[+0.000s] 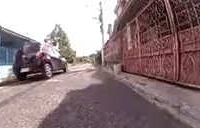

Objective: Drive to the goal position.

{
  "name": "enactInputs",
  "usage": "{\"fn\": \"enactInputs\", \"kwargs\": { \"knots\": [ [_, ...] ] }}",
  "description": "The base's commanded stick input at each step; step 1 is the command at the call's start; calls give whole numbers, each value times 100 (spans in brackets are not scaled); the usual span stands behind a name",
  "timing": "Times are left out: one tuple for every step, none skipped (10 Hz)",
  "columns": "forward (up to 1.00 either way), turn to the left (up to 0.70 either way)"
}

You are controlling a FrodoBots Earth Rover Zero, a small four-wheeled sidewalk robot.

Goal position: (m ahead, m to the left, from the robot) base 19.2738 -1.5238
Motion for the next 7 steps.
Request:
{"fn": "enactInputs", "kwargs": {
  "knots": [
    [85, 0],
    [85, 0],
    [85, 0],
    [85, 0],
    [85, 0],
    [85, 0],
    [85, 0]
  ]
}}
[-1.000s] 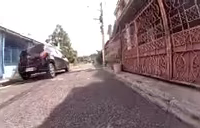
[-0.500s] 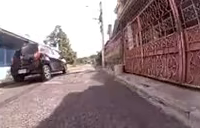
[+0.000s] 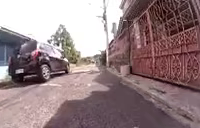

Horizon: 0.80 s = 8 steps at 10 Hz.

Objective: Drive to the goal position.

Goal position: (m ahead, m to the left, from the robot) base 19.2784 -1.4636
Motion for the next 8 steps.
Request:
{"fn": "enactInputs", "kwargs": {
  "knots": [
    [85, 0],
    [85, 0],
    [85, 0],
    [85, 0],
    [85, 0],
    [85, 0],
    [85, 0],
    [85, 0]
  ]
}}
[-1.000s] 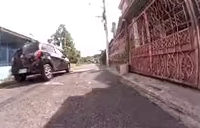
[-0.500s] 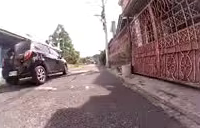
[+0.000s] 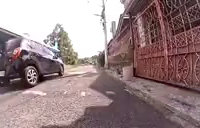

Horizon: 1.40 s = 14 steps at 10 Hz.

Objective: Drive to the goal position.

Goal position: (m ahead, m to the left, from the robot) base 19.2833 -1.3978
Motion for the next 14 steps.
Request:
{"fn": "enactInputs", "kwargs": {
  "knots": [
    [85, 0],
    [85, 13],
    [85, 21],
    [85, 19],
    [85, 0],
    [85, 0],
    [85, 0],
    [85, 0],
    [85, 0],
    [85, 0],
    [85, 0],
    [85, 0],
    [85, 0],
    [85, 0]
  ]
}}
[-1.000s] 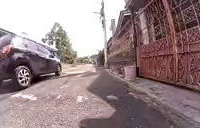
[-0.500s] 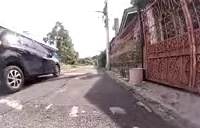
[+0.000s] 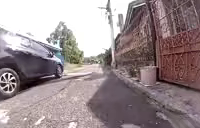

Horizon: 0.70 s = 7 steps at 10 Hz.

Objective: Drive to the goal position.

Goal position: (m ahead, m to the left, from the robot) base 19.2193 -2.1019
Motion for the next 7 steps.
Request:
{"fn": "enactInputs", "kwargs": {
  "knots": [
    [85, 0],
    [85, 0],
    [85, 0],
    [85, 0],
    [85, 0],
    [85, 0],
    [85, 0]
  ]
}}
